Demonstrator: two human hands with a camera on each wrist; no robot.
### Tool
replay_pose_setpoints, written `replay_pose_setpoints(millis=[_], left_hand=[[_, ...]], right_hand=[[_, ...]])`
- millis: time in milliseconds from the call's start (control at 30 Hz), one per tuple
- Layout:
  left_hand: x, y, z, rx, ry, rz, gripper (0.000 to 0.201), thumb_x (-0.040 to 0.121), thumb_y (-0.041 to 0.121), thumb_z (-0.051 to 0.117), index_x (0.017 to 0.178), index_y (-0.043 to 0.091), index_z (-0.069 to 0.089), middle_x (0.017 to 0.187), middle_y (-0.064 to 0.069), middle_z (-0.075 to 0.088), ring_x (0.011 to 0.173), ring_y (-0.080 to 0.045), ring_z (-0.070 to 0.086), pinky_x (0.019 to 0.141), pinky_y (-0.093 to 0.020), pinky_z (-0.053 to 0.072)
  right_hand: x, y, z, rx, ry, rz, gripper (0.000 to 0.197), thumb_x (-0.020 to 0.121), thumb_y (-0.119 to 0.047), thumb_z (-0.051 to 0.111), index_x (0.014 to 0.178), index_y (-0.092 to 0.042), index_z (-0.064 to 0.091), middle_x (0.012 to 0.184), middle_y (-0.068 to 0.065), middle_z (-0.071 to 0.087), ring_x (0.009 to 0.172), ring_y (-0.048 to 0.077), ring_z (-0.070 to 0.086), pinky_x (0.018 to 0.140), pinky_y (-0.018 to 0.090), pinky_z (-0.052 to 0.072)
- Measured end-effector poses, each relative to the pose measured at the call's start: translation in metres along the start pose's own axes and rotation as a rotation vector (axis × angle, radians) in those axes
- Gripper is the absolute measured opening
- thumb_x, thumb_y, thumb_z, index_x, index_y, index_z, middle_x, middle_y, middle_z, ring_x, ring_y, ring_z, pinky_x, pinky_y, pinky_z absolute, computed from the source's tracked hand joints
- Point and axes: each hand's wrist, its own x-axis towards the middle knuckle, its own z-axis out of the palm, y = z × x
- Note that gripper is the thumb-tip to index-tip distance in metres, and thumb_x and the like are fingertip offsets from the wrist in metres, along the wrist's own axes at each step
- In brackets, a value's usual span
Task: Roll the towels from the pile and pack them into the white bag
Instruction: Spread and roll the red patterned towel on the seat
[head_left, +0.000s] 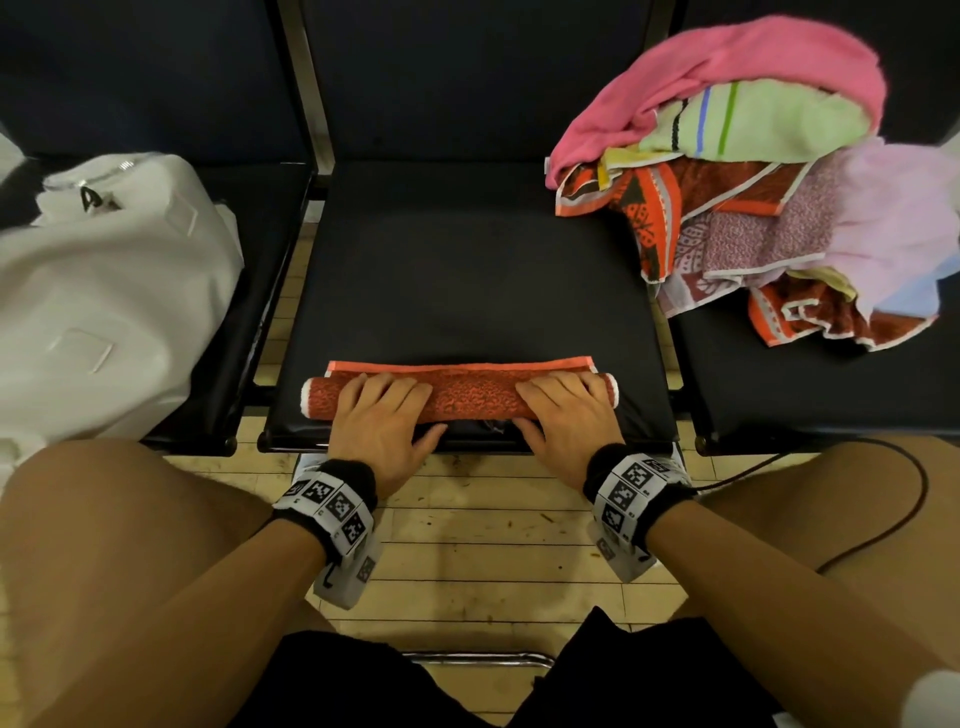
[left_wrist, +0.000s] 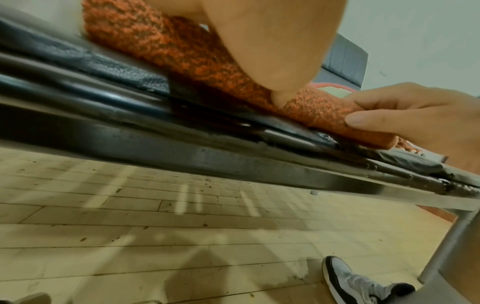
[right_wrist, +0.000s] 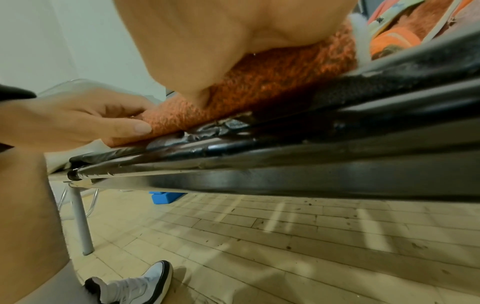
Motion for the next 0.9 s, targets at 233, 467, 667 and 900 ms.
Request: replay_pose_setpoints(millis=[233,467,667,900], left_hand=[[0.0,0.007,-0.01,0.072,-0.097,-0.003,0.037,0.093,0.05,0.029,0.099,0.027,0.058,0.093,0.007,0.066,0.088,-0.019,0.058,0.089,-0.041,0.036],[-0.001,0.003,-0.003,0.01,-0.04,-0.006,0.034,0.096,0.05,0.034,0.11,0.027,0.055,0.102,0.002,0.061,0.091,-0.022,0.057,0.089,-0.044,0.038],[0.001,0.007,-0.005,-0.022,0.147,0.018,0.029,0.097,0.04,0.04,0.093,0.027,0.065,0.1,0.003,0.065,0.094,-0.022,0.056,0.088,-0.044,0.03],[-0.001,0.004,0.002,0.034,-0.102,-0.028,0.066,0.086,0.071,0.037,0.128,0.023,0.055,0.122,-0.001,0.063,0.115,-0.025,0.057,0.106,-0.054,0.031]], right_hand=[[0.008,-0.005,-0.015,-0.082,-0.18,0.025,0.031,0.094,-0.046,0.024,0.09,-0.028,0.049,0.084,-0.008,0.063,0.076,0.017,0.054,0.091,0.041,0.038],[0.002,-0.002,-0.005,-0.028,0.0,0.037,0.027,0.094,-0.042,0.044,0.109,-0.024,0.056,0.106,-0.003,0.061,0.092,0.019,0.057,0.084,0.039,0.043],[-0.002,-0.005,0.001,-0.045,0.118,-0.08,0.015,0.095,-0.025,0.054,0.105,-0.02,0.064,0.112,0.001,0.064,0.103,0.023,0.059,0.092,0.041,0.04],[-0.009,-0.003,0.003,-0.087,-0.093,0.039,0.06,0.086,-0.066,0.047,0.13,-0.025,0.049,0.138,0.004,0.052,0.133,0.027,0.043,0.111,0.061,0.023]])
